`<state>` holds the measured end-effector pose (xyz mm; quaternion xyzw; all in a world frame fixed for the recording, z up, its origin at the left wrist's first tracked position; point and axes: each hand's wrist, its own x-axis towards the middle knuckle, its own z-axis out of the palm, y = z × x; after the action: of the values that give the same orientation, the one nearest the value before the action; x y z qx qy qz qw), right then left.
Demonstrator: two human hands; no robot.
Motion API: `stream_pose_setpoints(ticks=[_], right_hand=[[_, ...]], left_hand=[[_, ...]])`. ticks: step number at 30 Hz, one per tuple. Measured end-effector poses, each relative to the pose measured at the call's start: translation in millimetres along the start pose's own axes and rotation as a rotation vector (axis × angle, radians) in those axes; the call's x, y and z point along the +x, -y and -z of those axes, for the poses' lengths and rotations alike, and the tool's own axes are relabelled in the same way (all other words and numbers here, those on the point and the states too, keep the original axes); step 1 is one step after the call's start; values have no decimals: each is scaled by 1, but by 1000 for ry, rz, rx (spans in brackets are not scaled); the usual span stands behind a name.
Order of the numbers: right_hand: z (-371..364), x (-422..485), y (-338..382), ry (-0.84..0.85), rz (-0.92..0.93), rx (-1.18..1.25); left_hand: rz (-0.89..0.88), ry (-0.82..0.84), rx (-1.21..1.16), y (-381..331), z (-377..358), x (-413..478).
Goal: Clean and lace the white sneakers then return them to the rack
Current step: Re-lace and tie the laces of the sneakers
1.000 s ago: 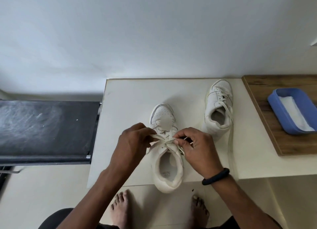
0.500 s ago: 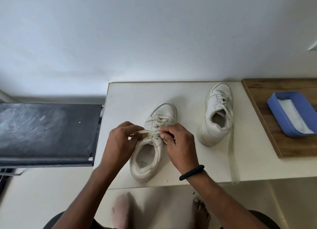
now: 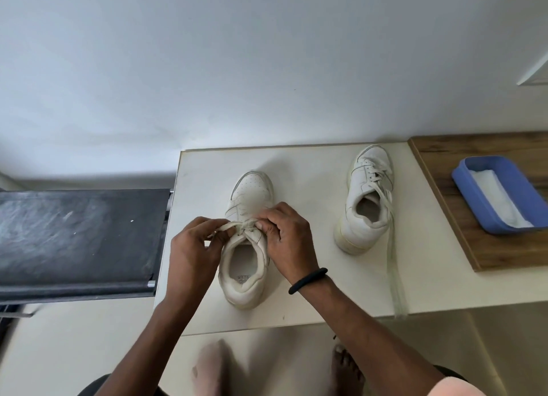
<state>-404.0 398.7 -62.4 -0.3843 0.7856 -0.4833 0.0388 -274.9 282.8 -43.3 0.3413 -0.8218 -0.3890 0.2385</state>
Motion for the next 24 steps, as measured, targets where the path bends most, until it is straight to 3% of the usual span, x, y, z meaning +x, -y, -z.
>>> stream_pose_setpoints(ticks=[4,7,10,12,15,17,24], right_hand=[[49,-1,10,41,-31,33],[119,-3,13,-221,-26,30],[174,-4,-7,-454,-231,-117],[184,0,-31,-388,-474,-200],[179,6,-52,-97,-734,-250],[170,11,-58,0,-783,-283],[155,5,-43,42,-759,-386]], left_hand=[[-5,156,169,-11,12,6],[-146,126,311,-46,13,9],[-268,127,175,-102,-19,11],[-181,261,91,-128,-62,18],[-80,445,243,-148,-128,30],[-40,476,335,-152,-156,34],[-17,358,322,-138,-155,17]])
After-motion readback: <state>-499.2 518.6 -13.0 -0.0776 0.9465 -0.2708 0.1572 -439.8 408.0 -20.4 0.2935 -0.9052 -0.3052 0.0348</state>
